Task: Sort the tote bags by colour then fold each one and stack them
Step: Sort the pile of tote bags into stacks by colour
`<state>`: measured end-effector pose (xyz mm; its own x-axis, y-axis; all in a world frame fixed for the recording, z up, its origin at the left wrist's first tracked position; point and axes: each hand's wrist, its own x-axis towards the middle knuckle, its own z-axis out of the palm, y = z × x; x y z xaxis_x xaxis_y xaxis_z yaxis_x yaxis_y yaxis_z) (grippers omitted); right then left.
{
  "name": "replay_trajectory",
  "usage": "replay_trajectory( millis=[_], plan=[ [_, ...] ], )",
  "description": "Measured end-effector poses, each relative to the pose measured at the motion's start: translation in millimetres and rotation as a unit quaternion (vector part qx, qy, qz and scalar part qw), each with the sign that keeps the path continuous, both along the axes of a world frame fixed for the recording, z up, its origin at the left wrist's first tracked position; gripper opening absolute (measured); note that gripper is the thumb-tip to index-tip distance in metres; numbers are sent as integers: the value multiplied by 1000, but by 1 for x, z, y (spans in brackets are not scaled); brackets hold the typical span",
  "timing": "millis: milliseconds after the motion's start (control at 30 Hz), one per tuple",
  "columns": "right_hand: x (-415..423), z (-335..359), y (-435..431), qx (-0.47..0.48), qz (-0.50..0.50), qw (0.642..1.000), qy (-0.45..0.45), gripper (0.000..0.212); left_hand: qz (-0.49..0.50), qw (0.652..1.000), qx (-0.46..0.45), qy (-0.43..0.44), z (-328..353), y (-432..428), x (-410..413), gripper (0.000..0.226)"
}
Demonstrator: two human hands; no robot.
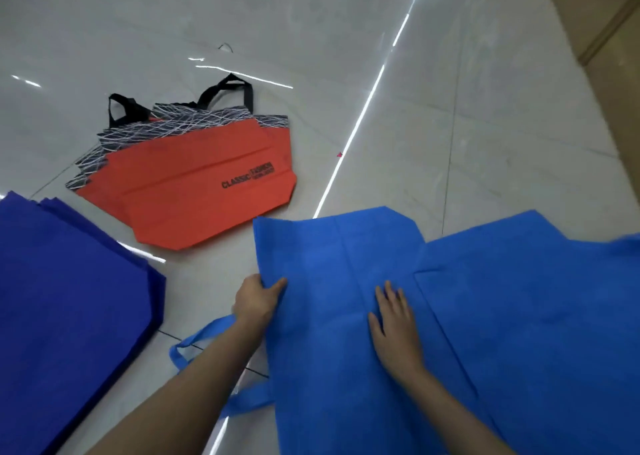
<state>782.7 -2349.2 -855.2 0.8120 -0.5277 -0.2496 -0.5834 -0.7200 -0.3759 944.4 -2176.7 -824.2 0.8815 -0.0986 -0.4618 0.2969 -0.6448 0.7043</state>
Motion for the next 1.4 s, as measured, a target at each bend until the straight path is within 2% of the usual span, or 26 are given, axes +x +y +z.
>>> replay_trajectory(
  millis=[100,167,233,267,333,400,467,533,567,633,667,700,767,833,900,933,1033,1133,1233,1333,1400],
  plan=[
    [-1,6,15,-2,10,1000,9,55,-52,995,-47,-77,11,10,-12,19],
    [0,14,18,29,6,1000,-3,53,-67,987,-103,-103,28,23,-16,8],
    [7,34,14,87,-14,995,-45,47,-84,980,-143,-112,46,39,-12,5],
    [12,45,10,93,-18,993,-75,45,-100,976,-158,-113,54,46,-8,9],
    [25,77,2,62,-9,984,-164,55,-155,964,-176,-128,78,57,0,11],
    [43,119,-2,58,24,967,-248,77,-236,944,-167,-157,106,62,8,6],
    [61,160,1,60,116,956,-264,92,-316,918,-128,-205,135,64,11,15],
    [73,192,5,77,167,955,-232,87,-373,889,-84,-252,163,60,11,12],
    [76,204,6,111,163,954,-225,73,-397,874,-58,-274,174,57,11,10],
    [71,220,9,205,84,932,-286,19,-407,851,1,-333,192,49,10,23],
    [67,222,9,236,30,913,-330,14,-386,839,38,-381,198,43,10,27],
    [61,221,8,247,-17,900,-359,29,-357,816,67,-449,201,37,10,26],
    [44,214,-2,210,-117,888,-391,41,-304,762,91,-565,205,18,8,38],
    [22,208,-21,141,-223,876,-403,44,-277,748,72,-599,208,-5,-2,51],
    [-7,198,-50,107,-329,846,-406,46,-314,764,41,-562,201,-29,-14,51],
    [-24,192,-65,95,-376,827,-406,45,-348,782,27,-516,192,-41,-20,52],
    [-82,168,-108,63,-509,764,-392,29,-428,847,19,-314,154,-72,-42,49],
    [-140,136,-142,36,-611,698,-372,29,-459,859,24,-225,111,-98,-70,44],
    [-181,113,-166,24,-665,635,-392,26,-463,871,24,-162,85,-127,-94,48],
    [-208,93,-186,32,-695,599,-396,27,-470,870,27,-147,67,-155,-108,50],
    [-223,77,-194,20,-735,573,-362,41,-476,865,28,-154,56,-173,-111,51]
  ],
)
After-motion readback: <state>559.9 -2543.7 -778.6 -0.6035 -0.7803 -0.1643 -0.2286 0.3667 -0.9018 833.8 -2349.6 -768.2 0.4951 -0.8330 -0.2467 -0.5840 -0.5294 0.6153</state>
